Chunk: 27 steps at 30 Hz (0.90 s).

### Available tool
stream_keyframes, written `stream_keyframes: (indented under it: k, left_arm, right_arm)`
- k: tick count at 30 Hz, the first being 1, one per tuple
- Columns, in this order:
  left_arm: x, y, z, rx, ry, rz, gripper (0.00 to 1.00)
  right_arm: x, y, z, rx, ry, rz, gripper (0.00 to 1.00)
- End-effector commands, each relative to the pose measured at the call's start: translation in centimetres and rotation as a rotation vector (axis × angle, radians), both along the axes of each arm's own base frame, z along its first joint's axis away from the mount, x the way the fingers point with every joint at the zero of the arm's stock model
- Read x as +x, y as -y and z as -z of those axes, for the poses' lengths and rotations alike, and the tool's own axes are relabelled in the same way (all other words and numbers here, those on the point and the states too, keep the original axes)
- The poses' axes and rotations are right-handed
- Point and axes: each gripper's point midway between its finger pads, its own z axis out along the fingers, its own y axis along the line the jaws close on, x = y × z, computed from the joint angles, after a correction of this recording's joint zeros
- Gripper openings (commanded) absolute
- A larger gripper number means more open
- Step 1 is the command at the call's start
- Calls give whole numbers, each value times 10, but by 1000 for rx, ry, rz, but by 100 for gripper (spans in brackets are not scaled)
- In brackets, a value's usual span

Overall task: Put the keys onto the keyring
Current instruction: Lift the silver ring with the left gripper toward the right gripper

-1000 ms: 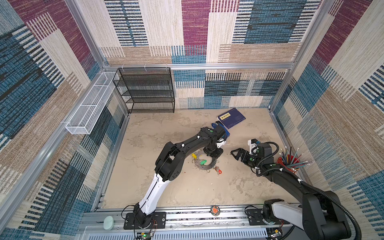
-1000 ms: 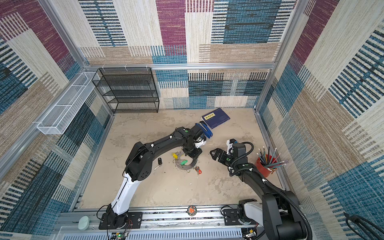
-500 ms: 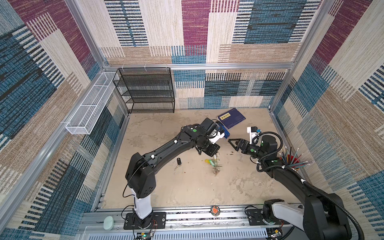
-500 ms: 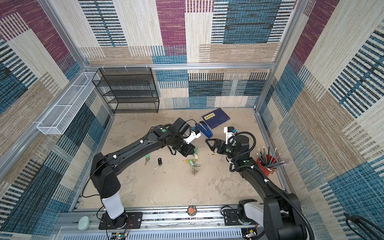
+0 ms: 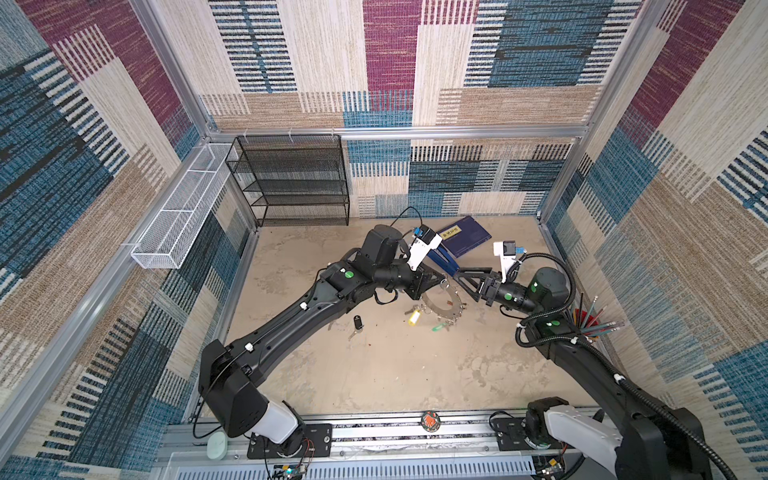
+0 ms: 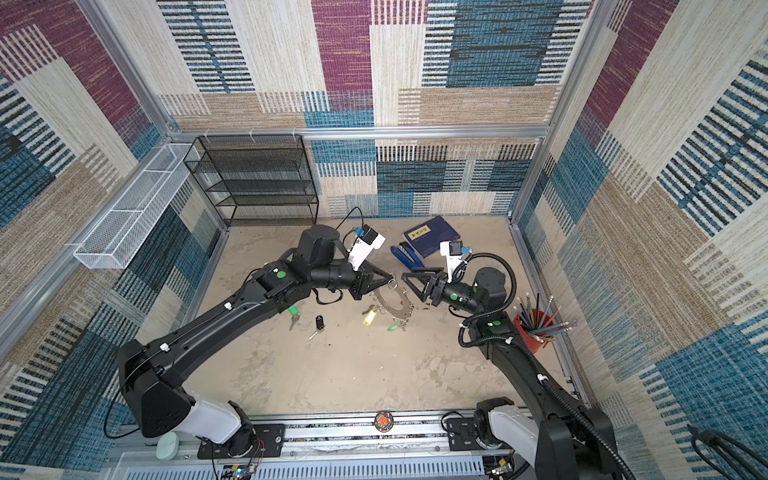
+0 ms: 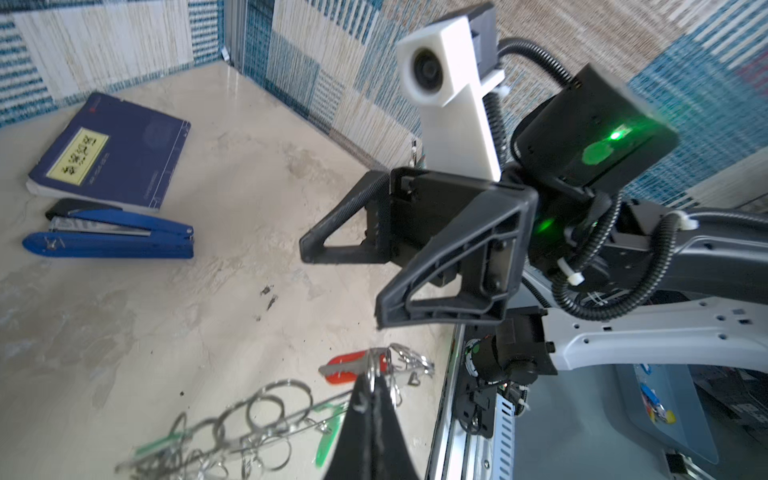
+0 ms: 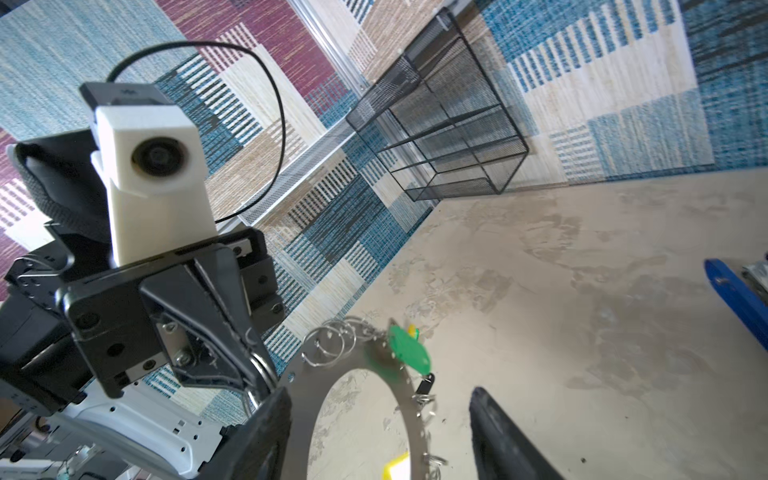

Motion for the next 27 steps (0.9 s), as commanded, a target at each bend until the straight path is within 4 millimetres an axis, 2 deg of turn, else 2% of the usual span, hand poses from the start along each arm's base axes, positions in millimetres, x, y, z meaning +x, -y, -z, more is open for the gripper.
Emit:
stream_keyframes:
  k: [1, 4, 9, 12, 14, 19, 27]
  left_arm:
    - [4, 1, -28, -90, 65, -12, 0]
    - [10, -6, -28, -89, 79, -62, 0]
    - [24, -18, -29, -102, 80, -145, 0]
    - [23, -16, -32, -141, 58, -121, 0]
    - [22, -14, -33, -156, 46, -103, 0]
    - [19, -15, -36, -183, 35, -76, 0]
    - [19, -29, -40, -262, -19, -28, 0]
  right_arm:
    - [-5, -12, -21, 20, 79, -56, 65]
    - [-2, -22, -22, 13, 81, -84, 51]
    - [-7, -32, -23, 0, 100, -104, 40]
    - [-10, -36, -21, -24, 113, -102, 40]
    - [-11, -38, -20, -39, 115, -95, 43]
    - [-10, -34, -22, -46, 118, -59, 45]
    - [-4, -26, -47, -19, 154, -20, 39]
